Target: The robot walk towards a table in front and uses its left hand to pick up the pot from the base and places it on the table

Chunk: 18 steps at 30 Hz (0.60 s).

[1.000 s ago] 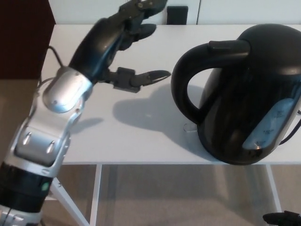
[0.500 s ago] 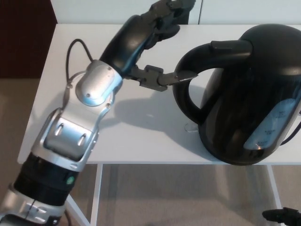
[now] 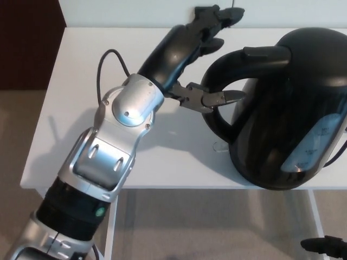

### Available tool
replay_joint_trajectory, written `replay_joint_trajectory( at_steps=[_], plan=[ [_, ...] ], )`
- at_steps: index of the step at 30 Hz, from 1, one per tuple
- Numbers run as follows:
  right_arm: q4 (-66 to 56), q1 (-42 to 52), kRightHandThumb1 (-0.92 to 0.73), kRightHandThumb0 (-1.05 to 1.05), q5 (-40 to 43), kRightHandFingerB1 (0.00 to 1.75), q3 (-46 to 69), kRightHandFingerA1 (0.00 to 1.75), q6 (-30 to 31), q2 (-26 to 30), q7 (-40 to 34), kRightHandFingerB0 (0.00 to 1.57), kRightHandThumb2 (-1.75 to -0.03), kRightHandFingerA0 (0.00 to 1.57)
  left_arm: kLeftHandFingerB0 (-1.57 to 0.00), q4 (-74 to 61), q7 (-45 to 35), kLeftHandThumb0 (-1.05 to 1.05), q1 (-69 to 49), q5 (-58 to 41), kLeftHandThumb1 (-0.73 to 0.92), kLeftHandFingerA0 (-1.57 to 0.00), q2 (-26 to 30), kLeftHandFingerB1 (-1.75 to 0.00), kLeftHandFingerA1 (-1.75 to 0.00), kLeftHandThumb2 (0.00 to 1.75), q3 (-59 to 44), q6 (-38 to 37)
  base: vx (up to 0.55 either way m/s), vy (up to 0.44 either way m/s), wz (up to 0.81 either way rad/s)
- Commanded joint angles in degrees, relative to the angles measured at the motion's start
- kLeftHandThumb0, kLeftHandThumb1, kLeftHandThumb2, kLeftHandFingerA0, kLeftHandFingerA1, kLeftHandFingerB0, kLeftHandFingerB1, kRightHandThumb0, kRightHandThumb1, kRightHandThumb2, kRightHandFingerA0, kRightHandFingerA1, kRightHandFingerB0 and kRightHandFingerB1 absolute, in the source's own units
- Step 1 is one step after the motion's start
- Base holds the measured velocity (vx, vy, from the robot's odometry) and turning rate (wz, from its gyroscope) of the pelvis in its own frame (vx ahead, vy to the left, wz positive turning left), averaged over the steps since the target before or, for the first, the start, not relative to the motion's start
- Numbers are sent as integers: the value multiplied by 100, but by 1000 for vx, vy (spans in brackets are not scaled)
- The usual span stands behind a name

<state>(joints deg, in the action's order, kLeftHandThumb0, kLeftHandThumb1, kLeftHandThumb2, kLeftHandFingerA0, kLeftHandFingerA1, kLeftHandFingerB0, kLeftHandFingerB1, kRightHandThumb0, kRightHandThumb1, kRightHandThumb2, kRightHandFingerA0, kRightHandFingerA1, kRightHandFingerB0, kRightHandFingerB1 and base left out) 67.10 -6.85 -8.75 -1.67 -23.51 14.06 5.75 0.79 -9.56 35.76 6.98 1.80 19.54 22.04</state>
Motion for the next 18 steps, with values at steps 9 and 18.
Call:
replay_joint_trajectory(
  at_steps=[9, 18],
  plan=[
    [36, -106, -47, -59, -70, 41, -58, 47, 8, 85, -35, 59, -60, 78, -14, 511, 340, -49, 153, 404, 40, -33, -323, -35, -46, 65, -19, 406, 0, 0, 0],
    [13, -199, -52, -55, -69, 40, -90, 43, 113, 89, -34, 67, -57, 79, -24, 944, 474, -45, 320, 100, 66, -72, -900, -29, -44, 60, -380, 479, 0, 0, 0]
  ],
)
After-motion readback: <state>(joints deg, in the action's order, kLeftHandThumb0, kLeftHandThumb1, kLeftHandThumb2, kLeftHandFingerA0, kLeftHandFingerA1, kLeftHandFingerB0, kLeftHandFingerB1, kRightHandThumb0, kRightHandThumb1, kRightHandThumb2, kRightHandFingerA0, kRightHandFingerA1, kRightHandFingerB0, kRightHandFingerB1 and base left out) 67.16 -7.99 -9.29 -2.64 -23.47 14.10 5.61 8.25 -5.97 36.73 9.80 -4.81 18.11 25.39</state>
